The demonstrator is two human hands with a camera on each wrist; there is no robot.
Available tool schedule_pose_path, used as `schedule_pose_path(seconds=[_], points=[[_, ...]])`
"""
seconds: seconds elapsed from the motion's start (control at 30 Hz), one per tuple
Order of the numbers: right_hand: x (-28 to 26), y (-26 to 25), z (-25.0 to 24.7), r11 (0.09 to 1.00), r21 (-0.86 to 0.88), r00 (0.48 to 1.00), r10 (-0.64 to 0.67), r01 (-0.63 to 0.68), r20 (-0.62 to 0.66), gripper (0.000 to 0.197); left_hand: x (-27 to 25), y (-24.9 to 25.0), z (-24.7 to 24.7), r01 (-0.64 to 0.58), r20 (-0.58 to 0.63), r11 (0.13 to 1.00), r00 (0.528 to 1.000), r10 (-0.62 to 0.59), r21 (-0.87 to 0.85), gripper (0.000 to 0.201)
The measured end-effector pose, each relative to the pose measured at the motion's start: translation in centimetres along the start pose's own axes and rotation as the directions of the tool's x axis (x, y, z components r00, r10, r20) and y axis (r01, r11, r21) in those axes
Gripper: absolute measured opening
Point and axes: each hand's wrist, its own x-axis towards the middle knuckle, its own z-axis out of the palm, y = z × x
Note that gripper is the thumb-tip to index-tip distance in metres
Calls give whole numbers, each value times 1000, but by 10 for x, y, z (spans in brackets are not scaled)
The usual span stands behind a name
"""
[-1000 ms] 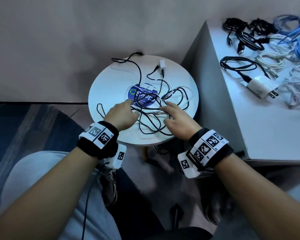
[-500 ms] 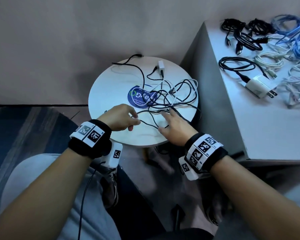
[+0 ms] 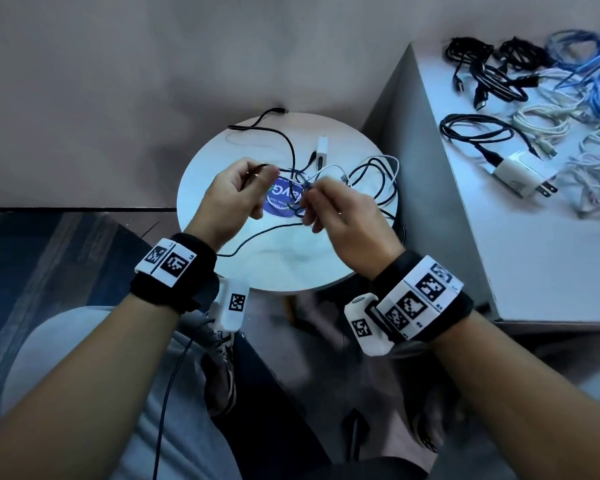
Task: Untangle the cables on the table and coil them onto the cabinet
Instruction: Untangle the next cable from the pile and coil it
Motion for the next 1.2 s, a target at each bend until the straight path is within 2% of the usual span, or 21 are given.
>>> schedule_pose_path(seconds=[0.1, 0.17, 0.23, 0.3, 0.37, 0.43, 0.5, 0.57, 0.67, 0.77, 0.83, 0.9, 1.0, 1.07, 1.13, 1.2], points=[[5, -13, -13, 976, 218, 995, 27, -5, -99, 22, -5, -4, 4, -3, 154, 955, 987, -44, 296, 33], [7, -19, -19, 939, 344, 985, 63, -3, -163, 23, -8, -9, 6, 19, 248, 884, 957, -151, 467, 55], [8, -25, -24, 894, 447, 971, 135, -34, -196, 26, -9, -14, 7, 65, 269, 814, 926, -265, 578, 67], [8, -28, -29, 856, 513, 958, 198, -67, -206, 26, -6, -16, 5, 114, 263, 769, 900, -348, 629, 50], [9, -30, -32, 838, 540, 951, 225, -78, -212, 26, -3, -14, 2, 151, 302, 810, 877, -374, 566, 31], [10, -32, -33, 808, 584, 953, 232, -77, -195, 25, -2, -10, 0, 191, 333, 906, 885, -325, 378, 31], [8, -39, -36, 746, 661, 969, 212, -76, -129, 23, -3, -4, 1, 146, 330, 962, 918, -218, 229, 26], [5, -49, -40, 654, 753, 987, 155, -72, -41, 22, -6, -1, 6, 45, 345, 961, 928, -141, 272, 21], [2, -62, -43, 519, 851, 996, 77, -83, 50, 21, -13, -8, 18, -63, 379, 907, 919, -110, 416, 24], [0, -64, -44, 466, 874, 991, 71, -135, 116, 21, -20, -15, 40, -148, 304, 896, 953, 15, 420, 18], [0, -61, -45, 500, 848, 984, 98, -178, 148, 21, -22, -14, 50, -126, 251, 936, 967, 42, 328, 13], [3, -57, -46, 594, 783, 980, 172, -186, 102, 21, -18, -10, 49, -93, 209, 963, 977, 39, 254, 20], [9, -43, -44, 767, 613, 936, 330, -188, -125, 21, -8, -1, 36, 3, 113, 1000, 994, -3, 2, 26], [14, -30, -40, 833, 499, 888, 396, -238, -236, 22, -5, 7, 29, 73, 70, 979, 996, -60, -191, 31], [16, -18, -34, 896, 367, 871, 373, -249, -319, 21, -5, 15, 24, 107, 57, 939, 994, -94, -327, 31], [14, -13, -26, 960, 185, 886, 266, -209, -380, 24, -3, 20, 20, 134, 56, 887, 991, -122, -443, 32]])
